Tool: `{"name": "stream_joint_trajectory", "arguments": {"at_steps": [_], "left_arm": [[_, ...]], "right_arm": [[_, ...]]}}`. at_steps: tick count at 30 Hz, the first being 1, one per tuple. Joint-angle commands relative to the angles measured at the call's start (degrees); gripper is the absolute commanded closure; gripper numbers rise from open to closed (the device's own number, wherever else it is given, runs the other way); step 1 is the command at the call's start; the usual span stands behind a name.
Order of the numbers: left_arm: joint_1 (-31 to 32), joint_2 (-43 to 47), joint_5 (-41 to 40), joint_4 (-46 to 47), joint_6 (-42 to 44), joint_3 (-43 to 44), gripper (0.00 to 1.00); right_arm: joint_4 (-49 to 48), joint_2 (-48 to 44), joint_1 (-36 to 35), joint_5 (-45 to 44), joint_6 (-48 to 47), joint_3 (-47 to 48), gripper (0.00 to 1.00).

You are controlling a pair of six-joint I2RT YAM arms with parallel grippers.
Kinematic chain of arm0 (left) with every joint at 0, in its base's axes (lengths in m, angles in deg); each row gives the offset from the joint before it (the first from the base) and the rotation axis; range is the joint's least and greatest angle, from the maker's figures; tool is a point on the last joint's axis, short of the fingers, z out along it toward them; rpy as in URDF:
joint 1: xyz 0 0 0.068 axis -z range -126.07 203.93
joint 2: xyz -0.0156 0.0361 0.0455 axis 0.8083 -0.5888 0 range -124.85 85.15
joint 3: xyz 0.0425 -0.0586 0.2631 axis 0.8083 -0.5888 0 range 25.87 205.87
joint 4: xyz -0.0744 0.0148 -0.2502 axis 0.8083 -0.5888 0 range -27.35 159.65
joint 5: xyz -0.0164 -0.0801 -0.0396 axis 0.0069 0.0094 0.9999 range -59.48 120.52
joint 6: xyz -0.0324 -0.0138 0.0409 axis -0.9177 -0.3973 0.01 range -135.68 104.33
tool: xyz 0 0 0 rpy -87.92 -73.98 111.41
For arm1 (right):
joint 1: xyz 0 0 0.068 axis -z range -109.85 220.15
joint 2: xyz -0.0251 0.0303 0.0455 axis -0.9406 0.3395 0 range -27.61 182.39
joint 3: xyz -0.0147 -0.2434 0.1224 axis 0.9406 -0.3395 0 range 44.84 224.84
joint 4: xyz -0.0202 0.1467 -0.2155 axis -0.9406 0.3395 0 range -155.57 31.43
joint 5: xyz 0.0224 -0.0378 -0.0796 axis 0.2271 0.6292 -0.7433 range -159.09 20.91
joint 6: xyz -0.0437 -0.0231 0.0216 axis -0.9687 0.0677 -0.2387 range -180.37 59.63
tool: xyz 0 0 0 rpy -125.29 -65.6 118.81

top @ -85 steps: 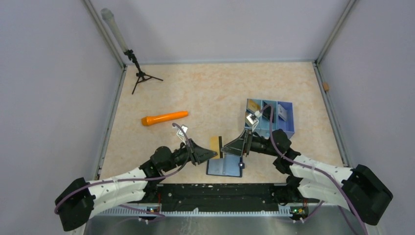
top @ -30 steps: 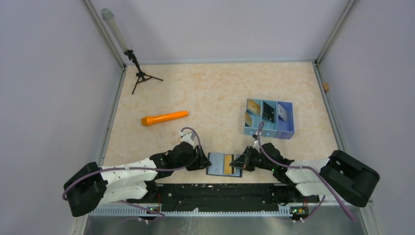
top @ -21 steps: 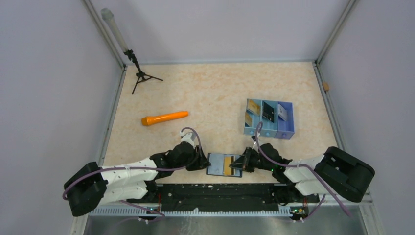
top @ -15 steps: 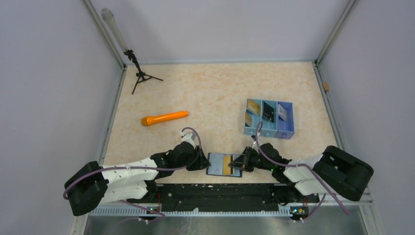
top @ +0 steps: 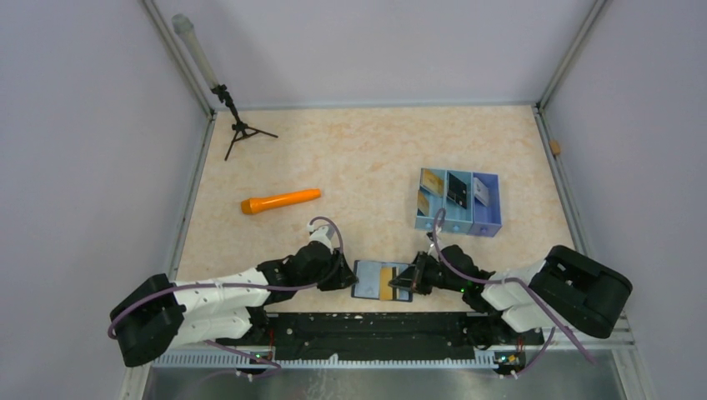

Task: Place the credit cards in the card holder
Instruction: Insert the credit card into the card holder.

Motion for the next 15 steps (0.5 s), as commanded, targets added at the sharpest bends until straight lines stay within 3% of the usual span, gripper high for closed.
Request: {"name": "stream_joint_trajectory", "arguments": {"at_steps": [1, 15], "left_arm": [[0.32, -1.04, -0.24, 0.38, 0.76, 1.66, 0.52], [0.41, -2.61, 1.09, 1.17, 1.2, 1.77, 0.57]], "right_arm": [[-3.19, 1.89, -0.88, -0.05, -0.03, 1.07, 1.0], [-4.38, 5.61, -0.92, -0.64, 0.53, 2.27, 1.0]]}}
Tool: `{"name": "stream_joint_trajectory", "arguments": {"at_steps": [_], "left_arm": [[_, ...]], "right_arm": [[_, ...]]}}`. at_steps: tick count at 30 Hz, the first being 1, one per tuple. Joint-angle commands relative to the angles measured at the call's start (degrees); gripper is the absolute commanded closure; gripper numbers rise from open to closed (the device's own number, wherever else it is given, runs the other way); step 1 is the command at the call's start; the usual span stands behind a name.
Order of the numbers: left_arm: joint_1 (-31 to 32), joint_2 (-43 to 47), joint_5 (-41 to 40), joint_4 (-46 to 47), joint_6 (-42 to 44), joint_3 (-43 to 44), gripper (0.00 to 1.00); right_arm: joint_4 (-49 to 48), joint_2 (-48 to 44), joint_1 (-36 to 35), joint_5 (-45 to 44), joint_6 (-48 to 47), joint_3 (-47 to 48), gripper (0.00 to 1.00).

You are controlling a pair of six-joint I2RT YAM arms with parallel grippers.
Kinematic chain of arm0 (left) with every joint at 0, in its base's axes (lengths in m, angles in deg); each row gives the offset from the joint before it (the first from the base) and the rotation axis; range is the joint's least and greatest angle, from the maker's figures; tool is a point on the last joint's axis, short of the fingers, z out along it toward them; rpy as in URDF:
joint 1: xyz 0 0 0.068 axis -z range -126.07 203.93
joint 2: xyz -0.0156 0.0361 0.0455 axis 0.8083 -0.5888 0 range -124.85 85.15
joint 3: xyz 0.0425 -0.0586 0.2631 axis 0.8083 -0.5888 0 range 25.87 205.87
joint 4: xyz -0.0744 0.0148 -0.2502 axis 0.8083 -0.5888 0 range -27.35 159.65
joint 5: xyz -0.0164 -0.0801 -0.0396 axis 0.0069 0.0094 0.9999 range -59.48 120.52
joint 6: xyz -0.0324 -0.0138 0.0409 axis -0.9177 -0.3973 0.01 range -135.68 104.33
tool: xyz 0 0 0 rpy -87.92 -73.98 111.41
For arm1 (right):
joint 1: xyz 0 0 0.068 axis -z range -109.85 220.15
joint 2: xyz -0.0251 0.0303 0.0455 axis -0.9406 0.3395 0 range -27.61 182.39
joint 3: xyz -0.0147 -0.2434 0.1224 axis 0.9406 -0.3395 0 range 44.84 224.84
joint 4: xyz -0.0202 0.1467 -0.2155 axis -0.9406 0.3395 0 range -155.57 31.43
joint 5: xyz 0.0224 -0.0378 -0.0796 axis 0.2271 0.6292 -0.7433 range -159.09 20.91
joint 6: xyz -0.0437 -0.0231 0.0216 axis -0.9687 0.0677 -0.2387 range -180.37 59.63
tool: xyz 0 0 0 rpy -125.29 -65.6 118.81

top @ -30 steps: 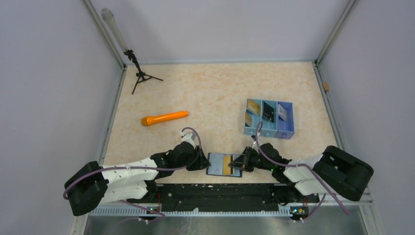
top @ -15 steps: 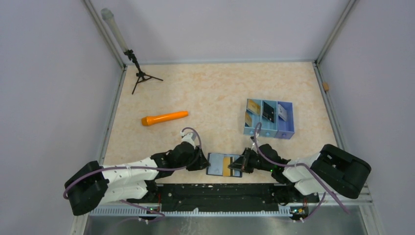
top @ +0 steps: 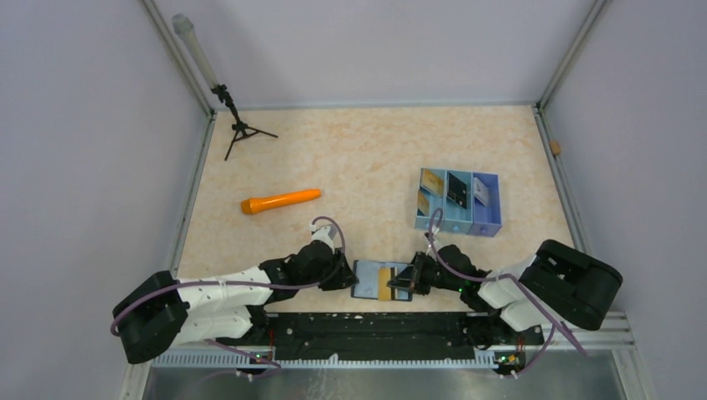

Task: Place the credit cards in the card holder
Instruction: Insert the credit card into the card holder.

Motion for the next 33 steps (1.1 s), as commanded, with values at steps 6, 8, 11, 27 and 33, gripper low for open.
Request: {"name": "stream_joint_trajectory", "arguments": {"at_steps": [6, 8, 11, 27, 33], "left_arm": [[0.39, -1.16, 0.43, 0.68, 1.01, 1.14, 0.59], [0.41, -1.32, 0.43, 0.65, 1.09, 1.26, 0.6], [0.44, -1.45, 0.38, 0.67, 1.18, 1.22, 0.62], [0.44, -2.18, -0.33, -1.37, 1.18, 1.67, 0.65], [0.51, -1.8, -0.55, -2.03, 0.92, 1.58, 0.66]], "right_arm": [[-4.82, 5.7, -0.68, -0.97, 0.13, 2.81, 1.0], [-5.61, 6.94, -0.74, -1.18, 0.14, 3.13, 1.0], [-6.19, 8.13, -0.75, -1.51, -0.28, 3.57, 1.0], [-1.81, 8.48, -0.78, -5.5, -2.67, 5.38, 1.0], [0.02, 8.06, -1.28, -5.95, -2.86, 5.43, 1.0]]}}
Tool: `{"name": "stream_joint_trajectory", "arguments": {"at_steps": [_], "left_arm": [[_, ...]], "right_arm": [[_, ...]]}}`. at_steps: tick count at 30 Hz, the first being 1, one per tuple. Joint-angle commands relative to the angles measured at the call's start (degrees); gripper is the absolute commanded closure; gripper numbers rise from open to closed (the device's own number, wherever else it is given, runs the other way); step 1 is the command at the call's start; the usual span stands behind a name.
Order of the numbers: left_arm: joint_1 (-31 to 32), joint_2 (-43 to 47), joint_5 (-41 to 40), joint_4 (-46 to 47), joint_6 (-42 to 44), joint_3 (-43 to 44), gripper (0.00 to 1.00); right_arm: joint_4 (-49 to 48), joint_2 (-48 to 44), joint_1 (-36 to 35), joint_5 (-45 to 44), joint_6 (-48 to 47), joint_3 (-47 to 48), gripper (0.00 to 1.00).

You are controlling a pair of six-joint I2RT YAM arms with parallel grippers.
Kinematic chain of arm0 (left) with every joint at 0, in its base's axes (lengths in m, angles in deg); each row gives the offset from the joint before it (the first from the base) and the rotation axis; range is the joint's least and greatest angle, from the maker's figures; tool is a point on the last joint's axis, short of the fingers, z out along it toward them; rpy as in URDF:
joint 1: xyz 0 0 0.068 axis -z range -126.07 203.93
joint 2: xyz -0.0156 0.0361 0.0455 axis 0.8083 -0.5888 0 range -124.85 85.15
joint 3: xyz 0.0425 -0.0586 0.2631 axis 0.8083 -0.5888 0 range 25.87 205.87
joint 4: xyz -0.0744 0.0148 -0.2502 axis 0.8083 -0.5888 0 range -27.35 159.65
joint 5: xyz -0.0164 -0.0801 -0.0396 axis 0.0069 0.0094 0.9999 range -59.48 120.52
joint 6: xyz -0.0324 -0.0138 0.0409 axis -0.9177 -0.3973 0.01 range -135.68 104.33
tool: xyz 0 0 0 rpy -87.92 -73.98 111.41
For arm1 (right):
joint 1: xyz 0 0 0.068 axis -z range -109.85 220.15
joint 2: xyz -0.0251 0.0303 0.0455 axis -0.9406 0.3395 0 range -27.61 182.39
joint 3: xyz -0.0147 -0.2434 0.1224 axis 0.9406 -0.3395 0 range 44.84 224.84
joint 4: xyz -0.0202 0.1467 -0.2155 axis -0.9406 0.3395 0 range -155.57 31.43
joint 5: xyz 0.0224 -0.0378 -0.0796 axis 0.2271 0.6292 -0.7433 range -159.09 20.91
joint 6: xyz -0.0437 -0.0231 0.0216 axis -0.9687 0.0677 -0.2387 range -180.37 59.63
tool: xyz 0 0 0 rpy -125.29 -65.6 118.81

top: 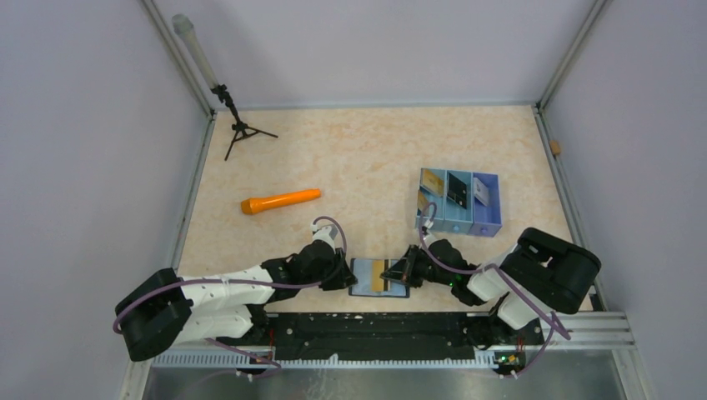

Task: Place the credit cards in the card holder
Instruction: Insert the credit card into the card holder.

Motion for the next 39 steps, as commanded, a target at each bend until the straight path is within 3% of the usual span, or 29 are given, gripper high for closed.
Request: {"name": "stream_joint_trajectory", "arguments": {"at_steps": [1, 15, 22, 28, 33, 39], "left_arm": [[0.4, -0.27, -0.43, -2.17, 0.74, 1.14, 0.66], [0.43, -0.06, 0.14, -1.83, 0.92, 1.16, 0.7], [0.46, 1.33, -0.97, -2.55, 0.02, 0.6, 0.7], [0.46, 2.35, -1.29, -3.1, -0.14, 0.33, 0.7], [0.44, 3.23, -1.46, -3.52, 0.32, 0.9, 0.69], [0.43, 4.91, -1.05, -2.62, 0.26, 1.14, 0.68]], "right_arm": [[4.97, -0.38, -1.69, -3.41, -2.07, 1.03, 1.0], [13.77, 2.8, -8.36, -7.87, -0.06, 8.19, 1.0], [21.2, -0.6, -9.74, -11.34, -0.49, 10.28, 0.72], [38.79, -9.48, -10.43, -17.62, -4.66, 14.58, 0.52], [50.37, -14.26, -11.08, -21.75, -8.15, 19.16, 0.45], [52.89, -14.72, -12.02, -22.74, -8.13, 20.01, 0.45]]}}
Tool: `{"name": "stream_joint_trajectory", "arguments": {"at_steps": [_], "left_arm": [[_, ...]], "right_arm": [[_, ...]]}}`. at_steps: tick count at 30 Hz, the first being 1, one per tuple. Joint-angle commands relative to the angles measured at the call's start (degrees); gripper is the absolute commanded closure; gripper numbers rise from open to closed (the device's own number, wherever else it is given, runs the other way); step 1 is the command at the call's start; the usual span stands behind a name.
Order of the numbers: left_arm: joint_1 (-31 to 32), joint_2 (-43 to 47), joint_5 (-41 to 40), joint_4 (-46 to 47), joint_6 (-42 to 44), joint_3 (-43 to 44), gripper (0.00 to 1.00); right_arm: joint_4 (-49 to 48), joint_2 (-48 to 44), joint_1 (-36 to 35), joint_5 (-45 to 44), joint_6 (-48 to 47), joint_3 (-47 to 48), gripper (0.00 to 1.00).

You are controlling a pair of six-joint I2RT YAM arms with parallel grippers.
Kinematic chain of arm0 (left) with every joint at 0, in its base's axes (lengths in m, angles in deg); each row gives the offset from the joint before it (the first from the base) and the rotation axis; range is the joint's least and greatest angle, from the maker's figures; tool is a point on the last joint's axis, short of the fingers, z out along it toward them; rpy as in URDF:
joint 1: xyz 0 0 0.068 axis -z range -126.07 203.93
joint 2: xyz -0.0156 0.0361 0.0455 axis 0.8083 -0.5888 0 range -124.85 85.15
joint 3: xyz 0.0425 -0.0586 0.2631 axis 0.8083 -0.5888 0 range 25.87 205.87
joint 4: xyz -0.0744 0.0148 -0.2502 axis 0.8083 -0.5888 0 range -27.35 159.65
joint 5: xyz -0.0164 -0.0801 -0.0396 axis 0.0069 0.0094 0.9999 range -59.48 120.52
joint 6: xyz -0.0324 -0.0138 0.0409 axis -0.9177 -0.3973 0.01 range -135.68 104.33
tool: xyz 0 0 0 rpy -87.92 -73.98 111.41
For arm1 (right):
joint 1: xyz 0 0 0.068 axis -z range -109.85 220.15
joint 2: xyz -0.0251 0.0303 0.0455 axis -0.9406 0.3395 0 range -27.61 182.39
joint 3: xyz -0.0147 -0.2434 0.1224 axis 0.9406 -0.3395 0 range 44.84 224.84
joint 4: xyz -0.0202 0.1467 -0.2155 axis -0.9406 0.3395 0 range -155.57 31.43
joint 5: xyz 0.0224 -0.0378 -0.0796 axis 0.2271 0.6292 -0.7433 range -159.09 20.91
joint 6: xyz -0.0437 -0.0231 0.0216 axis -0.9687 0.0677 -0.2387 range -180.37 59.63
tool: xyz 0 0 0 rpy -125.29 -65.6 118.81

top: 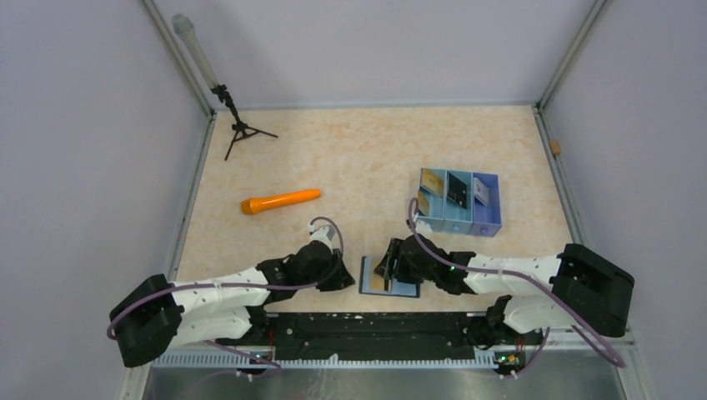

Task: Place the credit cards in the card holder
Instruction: Insert the credit card into the card holder.

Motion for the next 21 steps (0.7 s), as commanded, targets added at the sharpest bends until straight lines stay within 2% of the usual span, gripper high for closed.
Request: {"name": "stream_joint_trajectory", "arguments": {"at_steps": [1, 11, 17, 21], "left_arm": [[0.37, 1.8, -0.58, 1.7, 0.12, 0.97, 0.68], [0.36, -3.79, 4.24, 10.74, -1.21, 0.14, 0.69], [0.35, -5.04, 4.55, 11.88, -1.3, -0.04, 0.72], [0.32, -4.66, 4.28, 12.43, -1.98, -0.95, 0.73]], "right_arm": [[7.1, -0.58, -1.81, -3.39, -1.47, 2.31, 0.45], [2.75, 2.77, -2.77, -1.71, -0.41, 3.74, 0.54], [1.82, 4.87, -3.91, -3.01, 1.16, 6.23, 0.62], [-1.01, 5.59, -5.45, -4.21, 3.75, 6.4, 0.64]]}}
